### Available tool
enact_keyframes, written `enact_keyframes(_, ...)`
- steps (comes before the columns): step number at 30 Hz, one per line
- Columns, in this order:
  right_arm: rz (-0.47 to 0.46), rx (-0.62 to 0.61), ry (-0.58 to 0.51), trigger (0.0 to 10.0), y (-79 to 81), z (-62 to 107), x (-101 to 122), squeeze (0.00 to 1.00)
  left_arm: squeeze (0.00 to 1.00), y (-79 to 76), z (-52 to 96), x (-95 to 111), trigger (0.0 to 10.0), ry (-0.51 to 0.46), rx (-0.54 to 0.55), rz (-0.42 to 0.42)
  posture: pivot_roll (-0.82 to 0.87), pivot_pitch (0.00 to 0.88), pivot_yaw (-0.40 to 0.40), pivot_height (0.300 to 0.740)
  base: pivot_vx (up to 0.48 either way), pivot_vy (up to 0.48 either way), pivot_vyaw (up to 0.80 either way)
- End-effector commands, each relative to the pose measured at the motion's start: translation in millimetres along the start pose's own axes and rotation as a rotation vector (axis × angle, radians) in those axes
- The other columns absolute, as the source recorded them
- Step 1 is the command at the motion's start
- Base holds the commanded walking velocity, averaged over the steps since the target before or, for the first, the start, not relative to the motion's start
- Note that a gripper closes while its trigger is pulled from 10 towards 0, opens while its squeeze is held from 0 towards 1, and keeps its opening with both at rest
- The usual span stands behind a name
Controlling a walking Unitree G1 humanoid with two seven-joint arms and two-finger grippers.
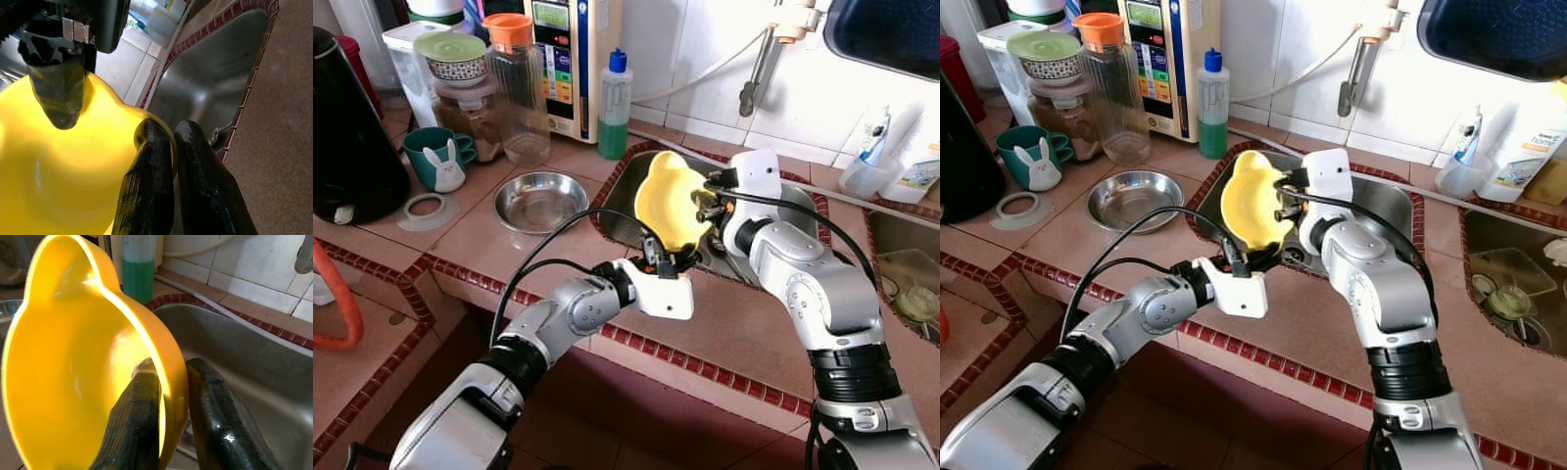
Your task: Kitchen organization
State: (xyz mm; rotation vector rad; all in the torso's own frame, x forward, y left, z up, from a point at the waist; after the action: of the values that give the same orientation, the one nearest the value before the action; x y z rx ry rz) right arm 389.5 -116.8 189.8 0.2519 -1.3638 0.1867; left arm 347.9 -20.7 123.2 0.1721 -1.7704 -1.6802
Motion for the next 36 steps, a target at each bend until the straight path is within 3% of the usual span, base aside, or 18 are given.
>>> enact_keyframes(1,-0.003,-0.058,0.039,0.0,-16.7,0.8,-10,0.00,0.00,28.3,-7.0,17,10.0,-0.079,0.094,-0.034,0.20,0.000,-0.063,0.740,0.000,0.000,0.00)
enact_keyframes(2,-0.015,-0.052,0.034,0.0,-15.2,0.5,-9,0.00,0.00,30.3,-6.6,17,10.0,-0.075,0.106,-0.033,0.20,0.000,-0.063,0.740,0.000,0.000,0.00)
enact_keyframes(3,-0.020,-0.050,0.033,0.0,-14.7,0.4,-9,0.00,0.59,31.7,-6.4,16,10.0,-0.073,0.116,-0.031,0.20,0.000,-0.064,0.740,0.000,0.000,0.00)
enact_keyframes(5,-0.024,-0.048,0.032,0.0,-14.1,0.4,-9,0.00,0.59,32.6,-6.1,16,10.0,-0.072,0.122,-0.028,0.20,0.000,-0.064,0.740,0.000,0.000,0.00)
enact_keyframes(6,-0.030,-0.042,0.029,0.0,-12.6,0.4,-9,0.00,0.88,35.2,-5.3,15,10.0,-0.068,0.139,-0.034,0.20,0.000,-0.064,0.740,0.000,0.000,0.00)
enact_keyframes(7,-0.032,-0.040,0.027,0.0,-12.3,0.4,-9,0.00,1.00,37.1,-4.8,14,10.0,-0.066,0.151,-0.030,0.20,0.000,-0.064,0.740,0.000,0.000,0.00)
enact_keyframes(19,-0.062,-0.033,0.012,0.0,-10.4,1.1,-9,0.00,1.00,44.6,-4.4,14,10.0,-0.069,0.199,-0.020,0.19,0.000,-0.065,0.740,0.000,0.000,0.00)
enact_keyframes(36,-0.080,-0.027,0.000,0.0,-9.3,0.8,-7,0.00,1.00,68.9,2.4,11,10.0,-0.068,0.347,-0.016,0.20,0.000,-0.066,0.740,0.000,0.000,0.00)
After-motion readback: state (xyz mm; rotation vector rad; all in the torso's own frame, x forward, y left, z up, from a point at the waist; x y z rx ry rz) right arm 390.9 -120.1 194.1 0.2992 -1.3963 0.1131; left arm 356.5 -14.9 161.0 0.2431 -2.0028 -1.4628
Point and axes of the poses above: a point about 5 cm out from each wrist's last joint towards the gripper, its own z axis pointing back from the gripper into the wrist, its own x axis along the axis of the wrist's last joint, y = z × x, the point moved 5 cm from there along -z, pointing out of the wrist towards the gripper, and after that the axes turned 5 degrees about -z, right-handed, at the moved point
